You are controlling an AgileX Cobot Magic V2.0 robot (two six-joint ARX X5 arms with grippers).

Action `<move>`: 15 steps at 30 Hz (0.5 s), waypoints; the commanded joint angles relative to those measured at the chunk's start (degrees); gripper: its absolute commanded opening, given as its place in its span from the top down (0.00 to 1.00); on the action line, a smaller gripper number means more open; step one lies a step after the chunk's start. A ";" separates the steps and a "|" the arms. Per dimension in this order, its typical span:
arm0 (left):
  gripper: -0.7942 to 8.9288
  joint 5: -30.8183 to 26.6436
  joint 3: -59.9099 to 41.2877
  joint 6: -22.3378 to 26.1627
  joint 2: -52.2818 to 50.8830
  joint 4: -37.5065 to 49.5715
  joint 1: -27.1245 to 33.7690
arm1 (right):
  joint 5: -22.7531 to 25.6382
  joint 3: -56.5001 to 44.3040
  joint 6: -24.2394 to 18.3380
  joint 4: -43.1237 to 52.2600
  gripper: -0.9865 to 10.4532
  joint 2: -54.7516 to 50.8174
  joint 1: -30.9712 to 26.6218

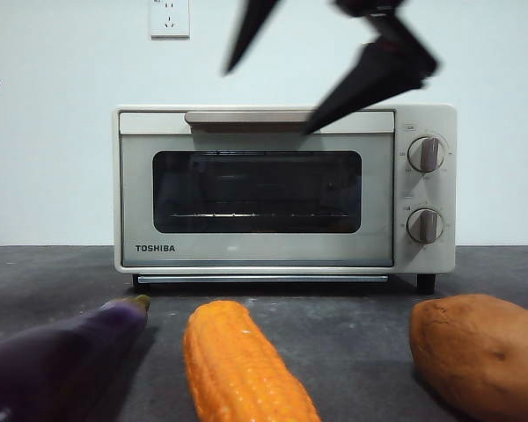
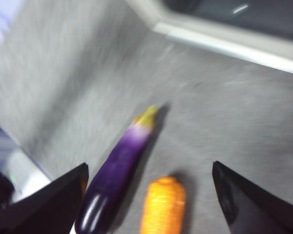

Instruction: Take the eggplant from the table,put the eggplant in the oven

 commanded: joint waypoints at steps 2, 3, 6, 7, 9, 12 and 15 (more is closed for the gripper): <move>0.91 0.17 1.27 0.81 0.39 0.68 -0.11 | 4.24 7.34 0.57 -5.49 0.55 8.92 5.33; 0.91 0.17 1.27 0.81 0.39 0.68 -0.11 | 5.07 9.14 0.57 -7.08 0.55 11.26 6.60; 0.91 0.15 1.27 0.83 0.39 0.68 -0.11 | 6.51 13.42 0.59 -10.14 0.55 17.20 9.53; 0.91 0.15 1.27 0.83 0.39 0.68 -0.11 | 6.93 14.38 0.59 -10.43 0.55 18.82 10.36; 0.91 0.09 1.27 1.38 0.39 0.68 -0.11 | 7.02 16.17 0.61 -10.51 0.55 22.23 12.04; 0.91 -1.60 1.27 1.73 0.39 0.68 -0.11 | 7.02 17.86 0.61 -10.29 0.55 26.23 13.77; 0.91 -3.69 1.27 1.86 0.39 0.70 -0.11 | 6.97 18.78 0.87 -9.57 0.55 29.86 15.06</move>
